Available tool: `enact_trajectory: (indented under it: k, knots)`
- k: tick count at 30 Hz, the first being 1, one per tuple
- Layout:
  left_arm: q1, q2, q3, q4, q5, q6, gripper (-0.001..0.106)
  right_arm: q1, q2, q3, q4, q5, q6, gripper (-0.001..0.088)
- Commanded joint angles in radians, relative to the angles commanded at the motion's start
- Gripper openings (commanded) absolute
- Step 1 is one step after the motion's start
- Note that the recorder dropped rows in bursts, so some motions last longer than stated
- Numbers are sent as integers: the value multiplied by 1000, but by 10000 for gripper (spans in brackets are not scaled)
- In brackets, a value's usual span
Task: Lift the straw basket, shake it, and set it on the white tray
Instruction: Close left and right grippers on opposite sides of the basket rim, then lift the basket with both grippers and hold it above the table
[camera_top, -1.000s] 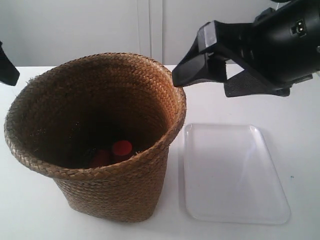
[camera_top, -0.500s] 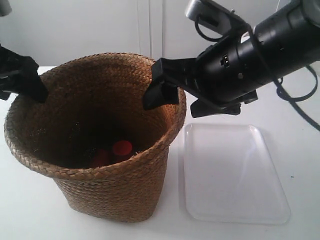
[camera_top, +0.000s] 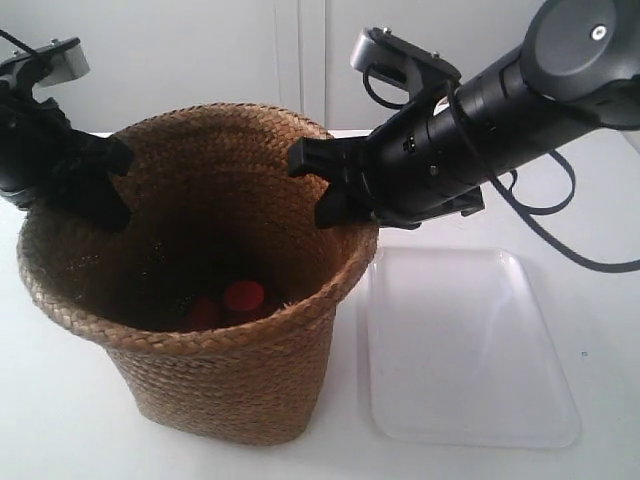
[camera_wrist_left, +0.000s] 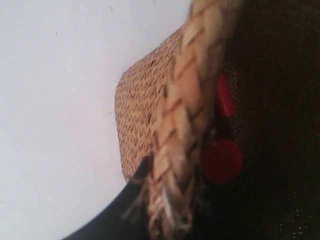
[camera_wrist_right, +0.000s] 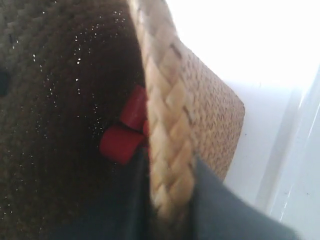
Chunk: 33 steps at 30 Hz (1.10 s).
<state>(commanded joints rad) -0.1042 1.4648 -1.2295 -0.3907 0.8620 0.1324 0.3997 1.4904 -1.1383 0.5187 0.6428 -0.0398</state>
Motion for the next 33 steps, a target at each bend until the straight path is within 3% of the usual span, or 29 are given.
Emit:
enact_trajectory:
  k: [8,14,22,28,33]
  knots:
    - [-24,-123,39,-100,-181,55,0,0,-82,14,-21,-122,-46,0]
    - [-121,-265,214,-114,-436,55,0,0,-181,137,-23,-216,-117,0]
    - [-264,-435,423,-118,-691,60,0,16,-360,311,-14,-287,-220,0]
    - [-379,-549,507,-118,-830,118,0,83,-512,325,35,-247,-217,0]
    - [-386,-537,554,-115,-979,118,0,90,-466,325,25,-371,-220,0]
